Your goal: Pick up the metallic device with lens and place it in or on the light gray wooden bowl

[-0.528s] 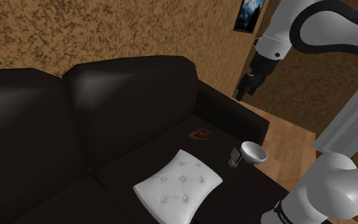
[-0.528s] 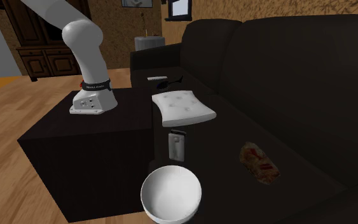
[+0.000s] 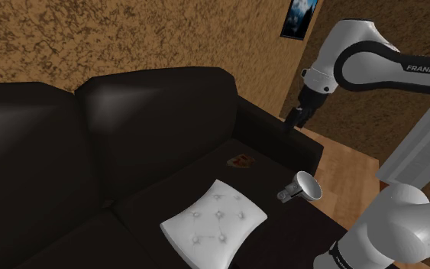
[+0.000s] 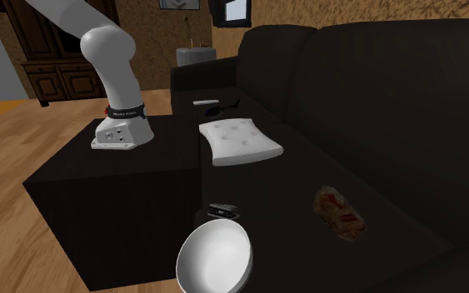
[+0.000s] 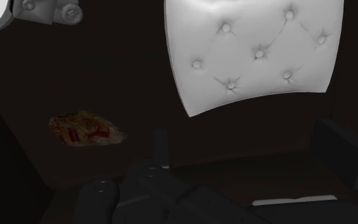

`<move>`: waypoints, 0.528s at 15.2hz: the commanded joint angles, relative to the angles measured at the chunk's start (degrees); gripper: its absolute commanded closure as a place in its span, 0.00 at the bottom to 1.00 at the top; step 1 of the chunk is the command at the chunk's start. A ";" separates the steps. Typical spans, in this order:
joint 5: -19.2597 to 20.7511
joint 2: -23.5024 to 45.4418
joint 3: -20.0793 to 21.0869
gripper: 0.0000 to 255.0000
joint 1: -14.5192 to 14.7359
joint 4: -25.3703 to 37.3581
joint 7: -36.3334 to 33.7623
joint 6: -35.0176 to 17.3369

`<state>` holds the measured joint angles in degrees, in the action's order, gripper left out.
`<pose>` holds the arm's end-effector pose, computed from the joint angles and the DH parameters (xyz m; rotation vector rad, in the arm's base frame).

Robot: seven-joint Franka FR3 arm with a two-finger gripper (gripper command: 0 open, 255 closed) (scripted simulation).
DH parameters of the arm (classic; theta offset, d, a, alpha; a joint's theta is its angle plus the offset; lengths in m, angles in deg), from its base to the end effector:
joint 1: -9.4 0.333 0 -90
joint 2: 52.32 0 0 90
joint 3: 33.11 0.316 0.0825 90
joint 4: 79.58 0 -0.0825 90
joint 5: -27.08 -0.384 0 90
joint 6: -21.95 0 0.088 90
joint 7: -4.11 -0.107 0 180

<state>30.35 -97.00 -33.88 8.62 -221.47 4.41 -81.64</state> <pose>0.3269 -0.0144 0.5529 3.0886 -0.0126 0.1711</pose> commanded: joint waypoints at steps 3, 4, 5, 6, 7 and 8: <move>1.85 1.16 -3.33 0.00 -1.52 -5.42 2.94 -6.13; 2.35 1.57 -4.20 0.00 -1.93 -6.67 3.67 -7.67; 2.84 2.08 -5.06 0.00 -2.36 -7.86 4.41 -9.24; 3.35 2.68 -5.94 0.00 -2.82 -8.99 5.16 -10.85; 3.86 3.38 -6.84 0.00 -3.27 -10.05 5.91 -12.49; 4.38 4.19 -7.75 0.00 -3.73 -11.05 6.67 -14.17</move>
<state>34.19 -93.07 -40.78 5.37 -230.93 10.35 -93.98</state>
